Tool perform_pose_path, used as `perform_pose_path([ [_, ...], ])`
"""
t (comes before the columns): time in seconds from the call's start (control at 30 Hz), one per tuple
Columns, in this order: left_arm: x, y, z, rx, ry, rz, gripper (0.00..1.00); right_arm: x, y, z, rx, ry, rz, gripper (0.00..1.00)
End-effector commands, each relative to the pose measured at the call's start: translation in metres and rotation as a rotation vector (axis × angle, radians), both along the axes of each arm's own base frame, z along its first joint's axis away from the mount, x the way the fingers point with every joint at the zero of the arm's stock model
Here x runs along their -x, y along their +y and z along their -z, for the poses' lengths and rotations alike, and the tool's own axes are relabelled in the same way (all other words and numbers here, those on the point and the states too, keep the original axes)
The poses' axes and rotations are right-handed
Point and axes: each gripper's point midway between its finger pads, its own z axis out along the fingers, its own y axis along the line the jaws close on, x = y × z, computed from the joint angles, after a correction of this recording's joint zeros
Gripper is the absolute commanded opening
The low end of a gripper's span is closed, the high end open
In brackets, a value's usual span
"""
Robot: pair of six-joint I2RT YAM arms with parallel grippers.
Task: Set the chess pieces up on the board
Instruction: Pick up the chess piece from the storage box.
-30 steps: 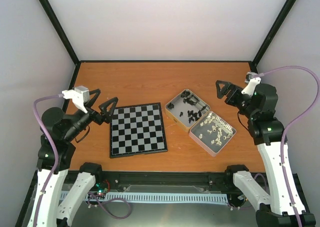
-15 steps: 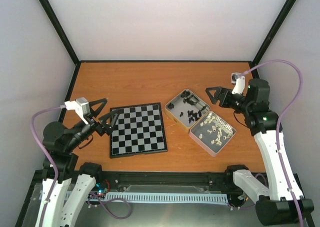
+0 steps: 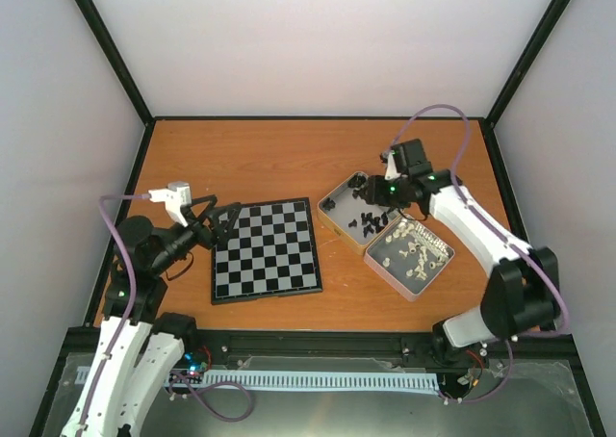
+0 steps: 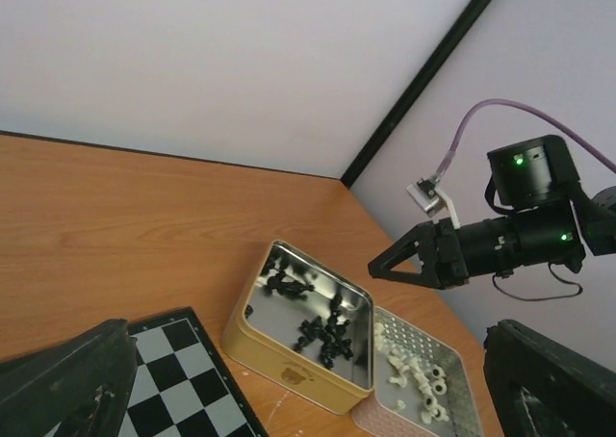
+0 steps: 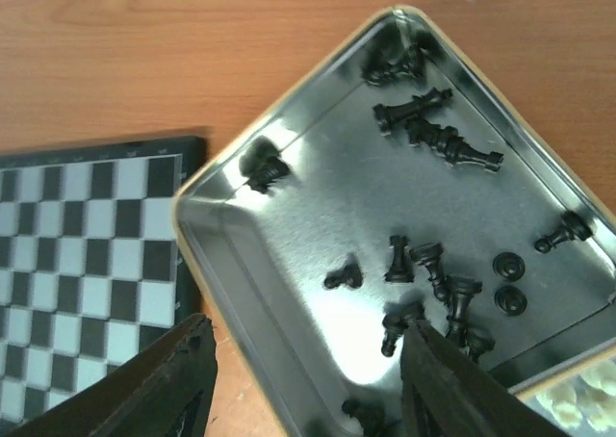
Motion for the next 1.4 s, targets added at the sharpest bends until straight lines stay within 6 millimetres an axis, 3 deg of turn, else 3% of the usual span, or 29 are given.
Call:
perform_pose_path([
  [0.0,-0.017,0.006,-0.007,-0.006,-0.051,-0.061,1.00,-0.028,0.004,0.031,0.096,0.028,0.076,0.50],
  [0.2,-0.041,0.004,0.000,-0.068,-0.054,-0.064,1.00,-0.060,0.016,0.082,0.165,0.105,0.191,0.43],
  [0.3,-0.049,0.002,0.008,-0.093,-0.050,-0.058,1.00,-0.079,0.015,0.090,0.160,0.088,0.286,0.45],
  [0.47,-0.058,0.000,0.020,-0.117,-0.027,-0.051,1.00,-0.093,0.007,0.107,0.203,0.087,0.398,0.48],
  [0.63,-0.062,-0.002,0.023,-0.126,-0.021,-0.043,1.00,-0.097,0.012,0.120,0.229,0.111,0.388,0.50],
  [0.77,-0.064,-0.003,0.026,-0.121,-0.009,-0.034,1.00,-0.102,0.016,0.125,0.254,0.118,0.402,0.57],
  [1.0,-0.070,-0.004,0.033,-0.114,0.023,-0.036,1.00,-0.107,-0.005,0.130,0.401,0.093,0.472,0.54],
  [1.1,-0.071,-0.005,0.035,-0.111,0.035,-0.035,1.00,-0.103,-0.010,0.135,0.456,0.108,0.443,0.52],
  [1.37,-0.071,-0.005,0.036,-0.111,0.035,-0.031,1.00,-0.081,0.006,0.140,0.403,0.179,0.286,0.48],
])
